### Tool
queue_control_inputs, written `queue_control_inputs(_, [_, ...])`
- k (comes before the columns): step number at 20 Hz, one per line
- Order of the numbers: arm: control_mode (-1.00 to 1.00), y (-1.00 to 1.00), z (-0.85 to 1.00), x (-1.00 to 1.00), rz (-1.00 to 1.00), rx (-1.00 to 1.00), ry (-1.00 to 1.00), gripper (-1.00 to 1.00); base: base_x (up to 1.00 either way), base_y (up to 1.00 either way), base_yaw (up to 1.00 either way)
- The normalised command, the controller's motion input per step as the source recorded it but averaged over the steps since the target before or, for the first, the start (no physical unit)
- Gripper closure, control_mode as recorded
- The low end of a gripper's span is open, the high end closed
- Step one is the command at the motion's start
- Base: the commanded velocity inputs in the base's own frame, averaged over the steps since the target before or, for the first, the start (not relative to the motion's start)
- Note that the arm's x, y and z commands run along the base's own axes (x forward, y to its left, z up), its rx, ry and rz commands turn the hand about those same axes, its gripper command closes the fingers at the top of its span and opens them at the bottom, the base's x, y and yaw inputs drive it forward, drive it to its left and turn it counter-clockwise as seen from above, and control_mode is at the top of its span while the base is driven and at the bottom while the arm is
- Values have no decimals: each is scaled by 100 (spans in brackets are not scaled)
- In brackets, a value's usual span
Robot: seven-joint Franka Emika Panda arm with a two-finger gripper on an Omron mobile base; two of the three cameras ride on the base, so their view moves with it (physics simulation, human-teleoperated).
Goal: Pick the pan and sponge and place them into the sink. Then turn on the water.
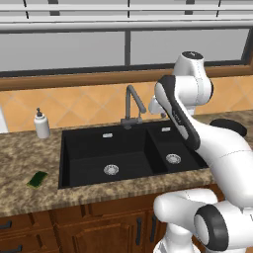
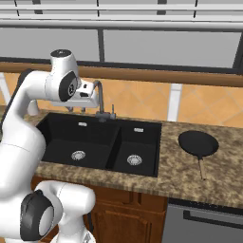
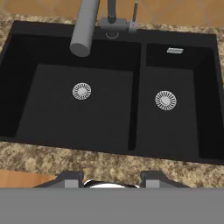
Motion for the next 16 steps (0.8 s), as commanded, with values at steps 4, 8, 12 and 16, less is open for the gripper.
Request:
queue_control_inputs(4, [-100, -25, -2, 0, -8, 0, 0, -100, 0, 0, 0])
queue_control_inputs(8, [-100, -97, -28, 0, -30, 0, 0, -100, 0, 0, 0])
queue_control_inputs(12, [-100, -100, -25, 0, -32, 0, 4, -100, 0, 0, 0])
queue_control_inputs(16, [-100, -100, -30, 1, -30, 0, 9, -100, 0, 0, 0])
